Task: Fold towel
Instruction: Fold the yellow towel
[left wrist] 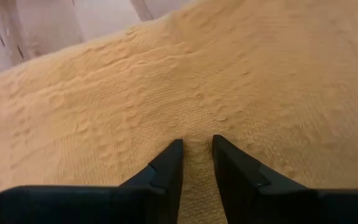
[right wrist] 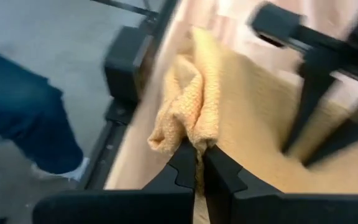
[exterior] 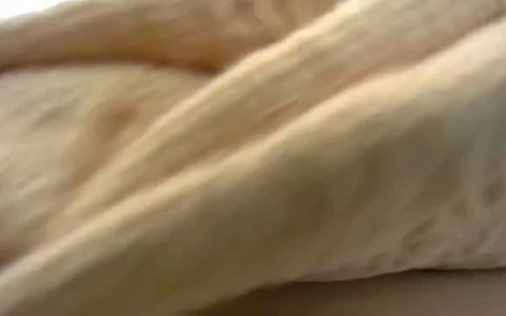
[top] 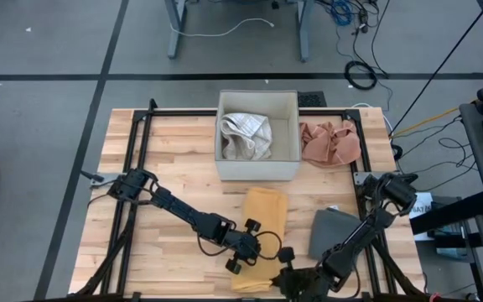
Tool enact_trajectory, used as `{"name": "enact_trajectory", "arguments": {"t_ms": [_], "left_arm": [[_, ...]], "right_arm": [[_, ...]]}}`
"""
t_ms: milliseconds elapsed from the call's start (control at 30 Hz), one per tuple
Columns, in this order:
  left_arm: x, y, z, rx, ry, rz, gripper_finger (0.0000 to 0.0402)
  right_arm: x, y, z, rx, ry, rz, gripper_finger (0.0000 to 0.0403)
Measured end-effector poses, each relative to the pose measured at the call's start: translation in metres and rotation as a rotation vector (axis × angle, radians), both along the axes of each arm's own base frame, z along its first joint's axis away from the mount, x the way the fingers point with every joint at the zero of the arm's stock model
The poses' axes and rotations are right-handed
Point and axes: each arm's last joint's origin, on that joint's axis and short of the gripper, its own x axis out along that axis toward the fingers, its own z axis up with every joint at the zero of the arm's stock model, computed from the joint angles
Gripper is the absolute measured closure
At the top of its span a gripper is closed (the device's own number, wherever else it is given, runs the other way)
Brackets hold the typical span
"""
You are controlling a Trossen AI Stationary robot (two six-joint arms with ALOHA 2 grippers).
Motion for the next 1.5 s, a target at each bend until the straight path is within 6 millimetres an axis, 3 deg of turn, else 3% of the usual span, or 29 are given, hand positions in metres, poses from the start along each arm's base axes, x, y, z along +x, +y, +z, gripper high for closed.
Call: {"name": "enact_trajectory", "arguments": {"t_ms": [267,433,567,667,900,1133,1333,1500], "left_arm": [[-0.001,0.003,0.006,0.118,-0.044,0.012,0.0307],[-0.005,0.009,0.037,0.241,-0.133,0.093,0.0307],[-0.011,0.011,0.063,0.21,-0.173,0.115,0.0307],[-0.02,0.004,0.072,0.19,-0.16,0.084,0.0303],[-0.045,-0.035,0.063,0.202,-0.084,-0.02,0.0254],[-0.065,-0.063,0.061,0.22,-0.092,0.035,0.0179],[-0.061,-0.072,0.045,0.155,-0.098,0.093,0.0125],[-0.05,-0.079,0.019,0.071,-0.098,0.132,0.0118]], "right_arm": [[-0.01,-0.004,0.004,0.023,0.0,-0.156,0.04],[-0.013,-0.01,-0.001,0.016,0.041,-0.243,0.04],[-0.014,-0.012,-0.002,0.021,0.049,-0.276,0.04],[-0.014,-0.013,-0.002,0.013,0.03,-0.298,0.0401],[-0.018,-0.021,0.01,-0.029,-0.031,-0.369,0.0401],[-0.024,-0.03,0.016,-0.061,-0.014,-0.424,0.0401],[-0.022,-0.032,0.017,-0.071,-0.03,-0.439,0.0401],[-0.021,-0.033,0.017,-0.072,-0.03,-0.445,0.0401]]}}
